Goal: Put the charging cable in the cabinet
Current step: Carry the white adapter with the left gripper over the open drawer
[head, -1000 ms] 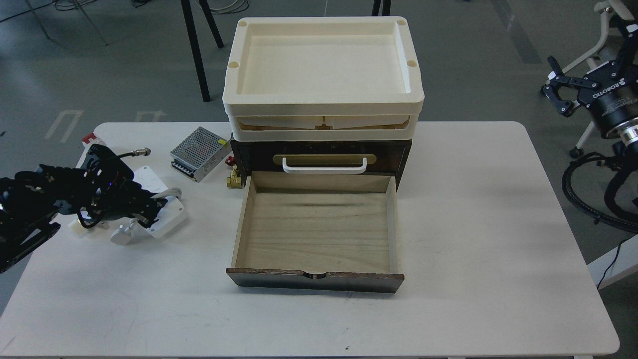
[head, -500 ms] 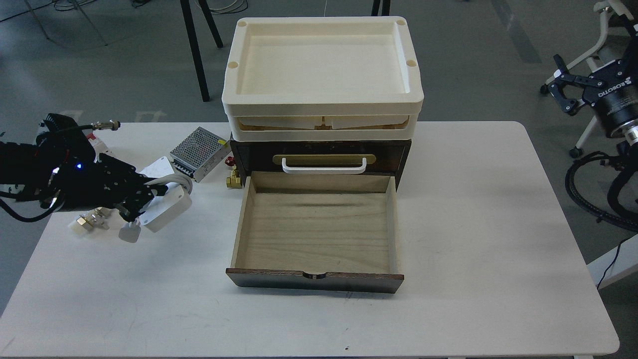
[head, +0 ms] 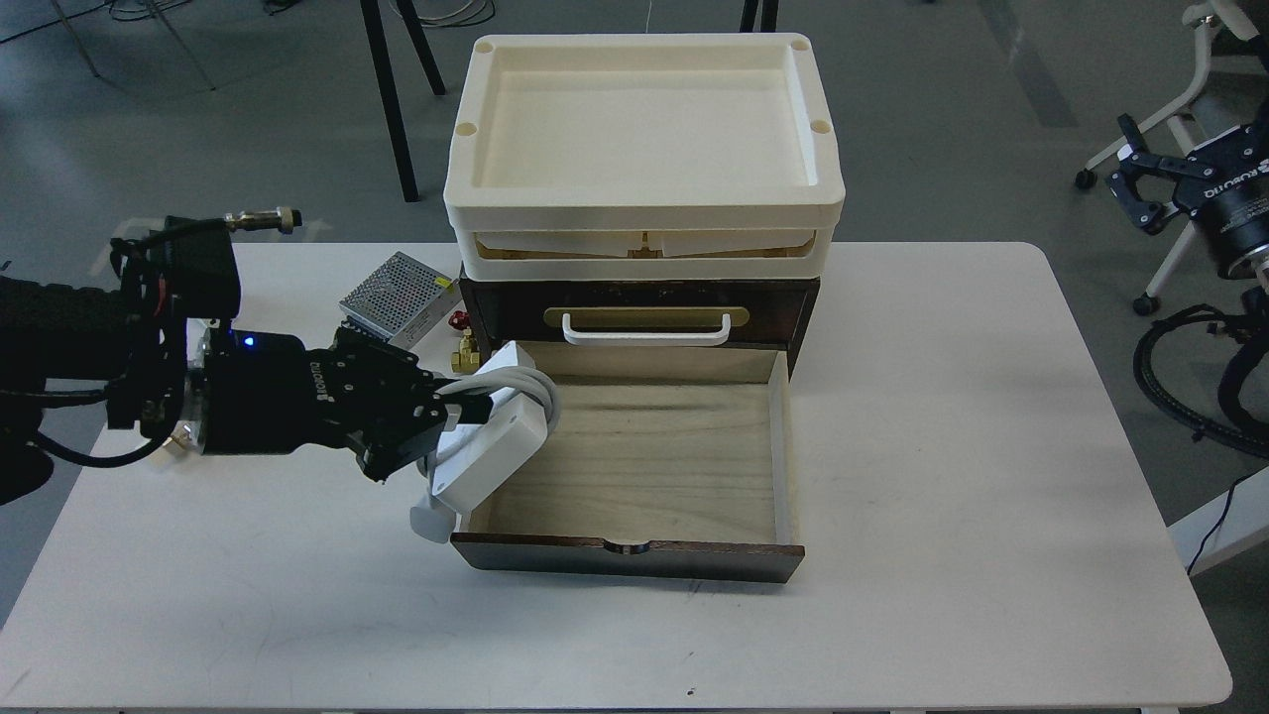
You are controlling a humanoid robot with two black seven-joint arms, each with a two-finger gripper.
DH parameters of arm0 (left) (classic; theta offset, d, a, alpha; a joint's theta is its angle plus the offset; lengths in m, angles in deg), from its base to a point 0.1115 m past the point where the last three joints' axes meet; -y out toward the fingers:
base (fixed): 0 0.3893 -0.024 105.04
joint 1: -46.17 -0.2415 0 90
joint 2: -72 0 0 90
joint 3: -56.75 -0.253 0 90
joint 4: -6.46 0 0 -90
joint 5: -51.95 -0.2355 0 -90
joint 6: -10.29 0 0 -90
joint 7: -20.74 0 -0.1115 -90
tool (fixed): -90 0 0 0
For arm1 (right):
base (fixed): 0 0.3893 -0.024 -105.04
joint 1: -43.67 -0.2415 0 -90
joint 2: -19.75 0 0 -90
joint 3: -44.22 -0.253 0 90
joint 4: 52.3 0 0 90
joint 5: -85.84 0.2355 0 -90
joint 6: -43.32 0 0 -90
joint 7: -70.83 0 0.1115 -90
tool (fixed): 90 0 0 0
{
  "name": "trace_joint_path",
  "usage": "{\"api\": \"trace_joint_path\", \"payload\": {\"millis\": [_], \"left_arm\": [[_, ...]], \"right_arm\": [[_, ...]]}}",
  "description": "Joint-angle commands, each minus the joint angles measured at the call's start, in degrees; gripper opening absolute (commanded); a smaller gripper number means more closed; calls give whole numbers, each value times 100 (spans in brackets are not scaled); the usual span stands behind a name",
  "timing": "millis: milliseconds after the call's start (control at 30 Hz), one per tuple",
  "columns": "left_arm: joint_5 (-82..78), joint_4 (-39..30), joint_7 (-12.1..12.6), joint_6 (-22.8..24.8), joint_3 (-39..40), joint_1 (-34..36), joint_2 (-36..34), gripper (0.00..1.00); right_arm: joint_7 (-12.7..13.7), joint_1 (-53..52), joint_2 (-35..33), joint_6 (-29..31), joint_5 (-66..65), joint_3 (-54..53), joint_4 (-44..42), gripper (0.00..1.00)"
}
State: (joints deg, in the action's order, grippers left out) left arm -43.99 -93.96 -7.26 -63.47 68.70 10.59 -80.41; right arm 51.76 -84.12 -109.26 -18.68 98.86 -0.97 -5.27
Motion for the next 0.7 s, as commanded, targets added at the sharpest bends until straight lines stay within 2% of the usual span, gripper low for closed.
{"api": "trace_joint_path", "payload": {"millis": [0,233,367,667], "left_arm": [[146,347,0,160,26,-45,684,0],[172,1550,0,231,18,-80,1590,0],[137,2202,0,257,-44,-98,1872,0],[137,2422,0,249,-88,-335,1933,0]], "right_arm": [[0,0,-2,0,0,-8,-2,100],[0,0,-19,0,0,1,-2,100],[0,0,-19,0,0,-8,-2,100],[0,26,-11,0,0,-8,-125,100]]}}
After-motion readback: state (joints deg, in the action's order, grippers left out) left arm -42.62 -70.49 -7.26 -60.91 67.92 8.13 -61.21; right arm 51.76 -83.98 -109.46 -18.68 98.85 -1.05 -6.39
